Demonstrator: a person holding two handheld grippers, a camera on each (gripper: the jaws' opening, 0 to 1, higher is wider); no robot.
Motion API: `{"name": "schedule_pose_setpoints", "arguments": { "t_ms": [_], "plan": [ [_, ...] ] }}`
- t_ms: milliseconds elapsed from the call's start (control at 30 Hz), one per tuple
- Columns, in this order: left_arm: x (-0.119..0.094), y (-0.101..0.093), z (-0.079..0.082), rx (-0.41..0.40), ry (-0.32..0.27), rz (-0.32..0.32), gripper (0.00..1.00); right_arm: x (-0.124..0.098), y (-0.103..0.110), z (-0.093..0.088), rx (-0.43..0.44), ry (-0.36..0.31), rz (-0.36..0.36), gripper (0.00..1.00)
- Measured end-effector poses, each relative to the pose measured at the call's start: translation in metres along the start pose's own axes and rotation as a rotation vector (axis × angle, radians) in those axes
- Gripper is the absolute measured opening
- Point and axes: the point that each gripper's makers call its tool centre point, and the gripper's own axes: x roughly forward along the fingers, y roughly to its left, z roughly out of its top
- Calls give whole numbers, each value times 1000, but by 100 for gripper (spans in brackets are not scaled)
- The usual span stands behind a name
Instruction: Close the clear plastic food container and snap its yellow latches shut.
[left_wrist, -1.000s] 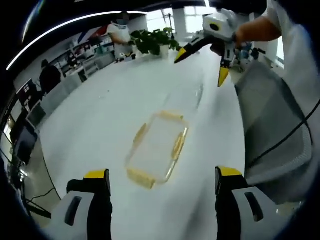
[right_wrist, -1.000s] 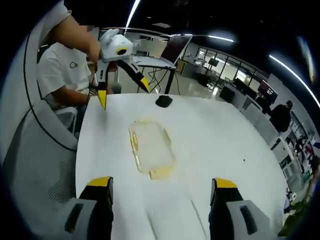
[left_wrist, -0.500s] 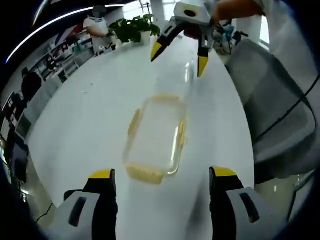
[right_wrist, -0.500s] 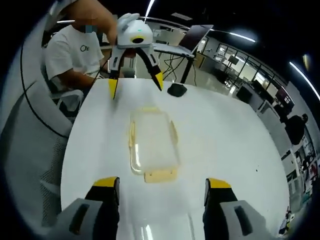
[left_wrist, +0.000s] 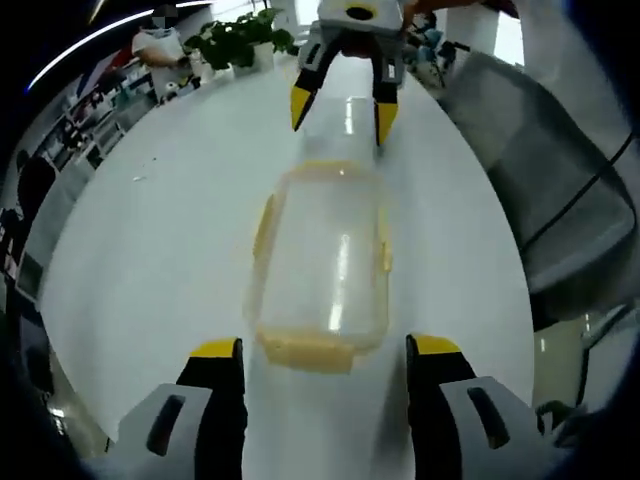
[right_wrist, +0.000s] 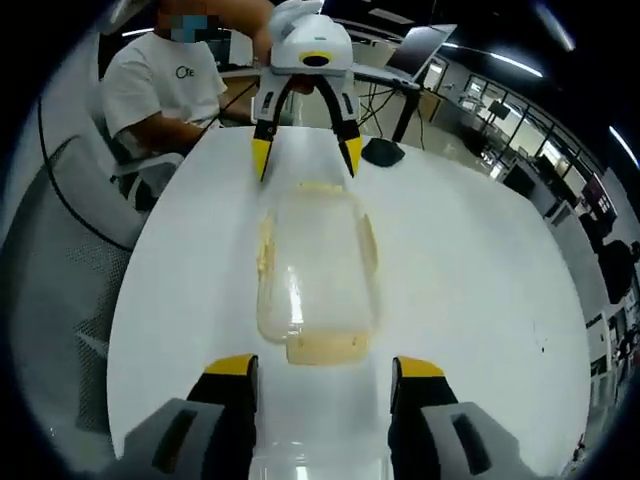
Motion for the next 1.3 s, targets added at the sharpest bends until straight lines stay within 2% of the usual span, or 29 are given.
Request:
{"name": "schedule_pose_setpoints", "arguments": {
  "t_ms": [100,200,333,633,800,1233,1300],
  "plan": [
    [3,3,-2,-16,5,-2,62,4,0,1,11,-7,13,49],
    [6,0,-3,-10,9,-26,54,9,1,0,-9,9,27,47],
    [9,1,-6,7,22,-33,54,14,1,-1,-46,35,42,49],
    [14,-1,-14,4,47,-59,45,28,0,0,-17,57,92,46],
    [14,2,-13,11,44,-54,42,31,1,-1,-29,76,108,41],
    [14,-1,-13,33,44,-60,42,32,2,-2,-25,93,148,37],
    [13,-3,-14,36,45,-58,37,32,3,-2,-39,92,152,37]
  ]
}}
